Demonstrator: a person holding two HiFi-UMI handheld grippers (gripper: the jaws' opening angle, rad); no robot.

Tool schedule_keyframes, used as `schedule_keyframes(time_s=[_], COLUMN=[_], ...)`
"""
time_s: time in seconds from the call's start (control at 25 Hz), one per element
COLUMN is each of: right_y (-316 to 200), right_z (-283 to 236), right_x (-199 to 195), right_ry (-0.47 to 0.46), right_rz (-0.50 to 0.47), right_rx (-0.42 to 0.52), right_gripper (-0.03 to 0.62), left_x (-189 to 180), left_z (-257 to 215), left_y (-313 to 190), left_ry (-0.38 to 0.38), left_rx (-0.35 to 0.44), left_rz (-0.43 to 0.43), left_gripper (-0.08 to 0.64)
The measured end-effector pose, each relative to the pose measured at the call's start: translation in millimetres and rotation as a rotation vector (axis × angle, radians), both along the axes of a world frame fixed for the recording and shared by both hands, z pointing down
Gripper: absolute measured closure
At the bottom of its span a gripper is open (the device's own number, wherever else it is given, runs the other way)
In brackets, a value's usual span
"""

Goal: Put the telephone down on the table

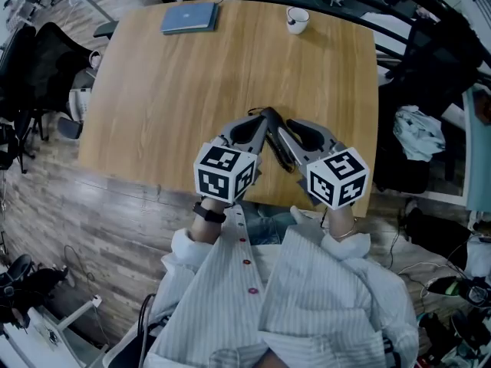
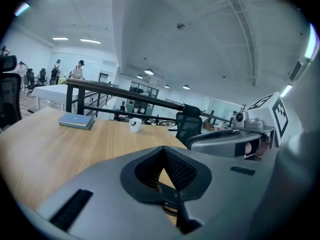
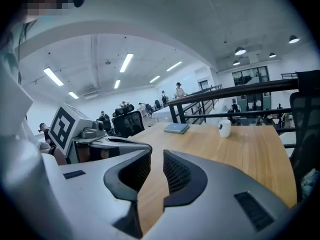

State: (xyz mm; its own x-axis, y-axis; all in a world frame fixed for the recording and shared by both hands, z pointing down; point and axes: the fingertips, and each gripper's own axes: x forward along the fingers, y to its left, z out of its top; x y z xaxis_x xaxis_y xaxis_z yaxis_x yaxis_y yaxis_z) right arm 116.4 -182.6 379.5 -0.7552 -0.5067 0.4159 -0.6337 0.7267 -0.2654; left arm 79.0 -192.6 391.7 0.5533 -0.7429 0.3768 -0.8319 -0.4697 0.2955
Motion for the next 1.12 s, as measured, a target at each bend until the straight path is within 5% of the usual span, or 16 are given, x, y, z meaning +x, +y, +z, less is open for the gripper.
schedule_keyframes(time_s=[0.6,1.12], right_y=[10.1,-11.3], right_z=[-34.7,-34.7], right_x=[-3.3,3.5], right_ry=[-0.054,-0.085], right_rz=[0.011,0.044], right_rx=[0.075,0.067], right_gripper=[0.548,0.557], left_x=[10.4,2.3], left_z=[-55.8,-53.1], left_y=[15.8,-1.3], left_ry=[0.082,0.11], left_rx=[0.123,0.124], left_rz=[0.089,0.085], left_gripper=[0.551,0.552])
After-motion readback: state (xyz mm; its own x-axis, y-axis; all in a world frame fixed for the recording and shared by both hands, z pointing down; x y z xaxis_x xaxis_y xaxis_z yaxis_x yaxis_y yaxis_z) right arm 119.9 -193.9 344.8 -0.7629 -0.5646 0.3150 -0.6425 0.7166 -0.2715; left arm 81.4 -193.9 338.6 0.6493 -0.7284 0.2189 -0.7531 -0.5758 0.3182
